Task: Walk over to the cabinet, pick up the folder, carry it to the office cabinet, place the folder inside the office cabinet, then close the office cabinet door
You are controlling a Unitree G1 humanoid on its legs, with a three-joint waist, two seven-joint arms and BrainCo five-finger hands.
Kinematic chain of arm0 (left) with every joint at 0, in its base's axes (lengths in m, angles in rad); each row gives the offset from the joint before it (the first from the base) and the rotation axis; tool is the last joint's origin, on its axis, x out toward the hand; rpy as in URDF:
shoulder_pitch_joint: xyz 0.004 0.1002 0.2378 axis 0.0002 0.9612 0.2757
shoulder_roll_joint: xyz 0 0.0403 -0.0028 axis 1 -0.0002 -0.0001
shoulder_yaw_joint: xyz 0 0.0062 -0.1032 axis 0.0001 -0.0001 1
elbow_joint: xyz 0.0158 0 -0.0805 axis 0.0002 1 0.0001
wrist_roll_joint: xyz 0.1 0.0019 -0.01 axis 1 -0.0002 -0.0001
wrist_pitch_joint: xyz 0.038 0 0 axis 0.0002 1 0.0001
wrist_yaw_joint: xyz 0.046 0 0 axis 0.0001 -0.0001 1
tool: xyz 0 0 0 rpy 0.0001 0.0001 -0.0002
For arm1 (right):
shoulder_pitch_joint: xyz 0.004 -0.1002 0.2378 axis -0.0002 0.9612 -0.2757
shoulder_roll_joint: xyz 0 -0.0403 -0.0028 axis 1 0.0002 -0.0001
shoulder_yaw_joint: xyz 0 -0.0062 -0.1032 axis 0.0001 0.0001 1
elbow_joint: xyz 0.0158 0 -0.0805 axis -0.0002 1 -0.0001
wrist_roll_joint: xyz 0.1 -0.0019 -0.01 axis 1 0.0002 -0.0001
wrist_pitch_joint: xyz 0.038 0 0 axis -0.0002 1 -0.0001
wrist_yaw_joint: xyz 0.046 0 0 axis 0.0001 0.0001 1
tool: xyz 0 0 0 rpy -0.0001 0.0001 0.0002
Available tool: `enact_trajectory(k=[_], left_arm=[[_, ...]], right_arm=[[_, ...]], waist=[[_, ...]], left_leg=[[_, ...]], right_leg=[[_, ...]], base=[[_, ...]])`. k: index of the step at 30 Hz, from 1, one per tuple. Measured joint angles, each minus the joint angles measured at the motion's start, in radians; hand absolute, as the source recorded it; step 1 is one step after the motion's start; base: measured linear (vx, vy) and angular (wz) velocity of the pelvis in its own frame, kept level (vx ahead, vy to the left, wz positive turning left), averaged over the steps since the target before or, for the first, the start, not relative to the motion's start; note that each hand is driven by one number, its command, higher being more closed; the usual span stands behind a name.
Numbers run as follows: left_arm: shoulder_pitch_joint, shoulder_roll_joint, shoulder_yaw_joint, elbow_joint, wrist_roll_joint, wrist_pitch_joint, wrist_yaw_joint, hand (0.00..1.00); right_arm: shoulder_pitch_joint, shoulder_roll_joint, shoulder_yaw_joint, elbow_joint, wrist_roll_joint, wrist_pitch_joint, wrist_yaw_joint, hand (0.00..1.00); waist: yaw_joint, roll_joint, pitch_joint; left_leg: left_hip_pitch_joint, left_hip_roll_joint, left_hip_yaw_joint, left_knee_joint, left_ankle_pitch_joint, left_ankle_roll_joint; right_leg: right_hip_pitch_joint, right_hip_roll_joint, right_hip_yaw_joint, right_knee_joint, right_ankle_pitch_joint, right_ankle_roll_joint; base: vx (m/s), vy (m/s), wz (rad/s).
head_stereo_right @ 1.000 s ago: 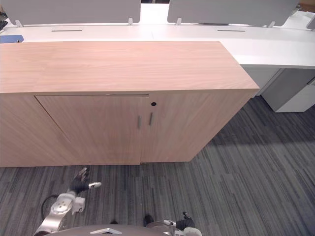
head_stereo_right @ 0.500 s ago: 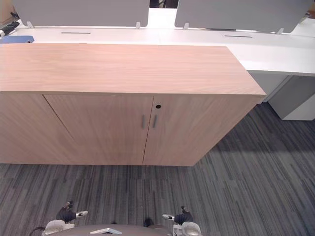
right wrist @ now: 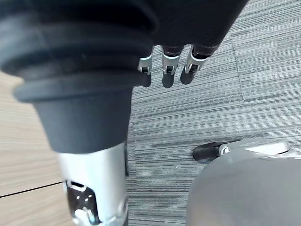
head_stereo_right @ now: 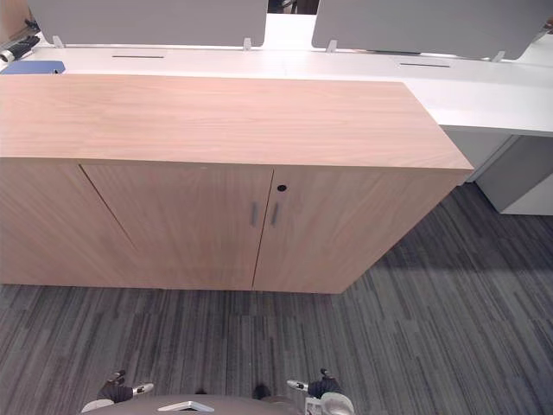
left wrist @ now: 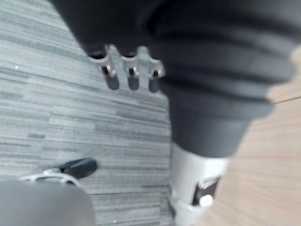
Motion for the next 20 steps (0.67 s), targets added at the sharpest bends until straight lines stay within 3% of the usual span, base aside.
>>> enact_trajectory(k=[20], left_arm=[[-0.017,-0.008,-0.004,0.036,0.000,0.003,0.000,0.00]], right_arm=[[-0.035,0.001,-0.039,0.037,0.000,0.008,-0.023,0.00]], waist=[[0.013,0.017,0.014]], left_leg=[[0.007,-0.003,-0.021,0.000,0.000,0.001]], right_leg=[[0.016,-0.001,-0.022,0.000,-0.005,0.001]], base=[[-0.01,-0.009,0.03]])
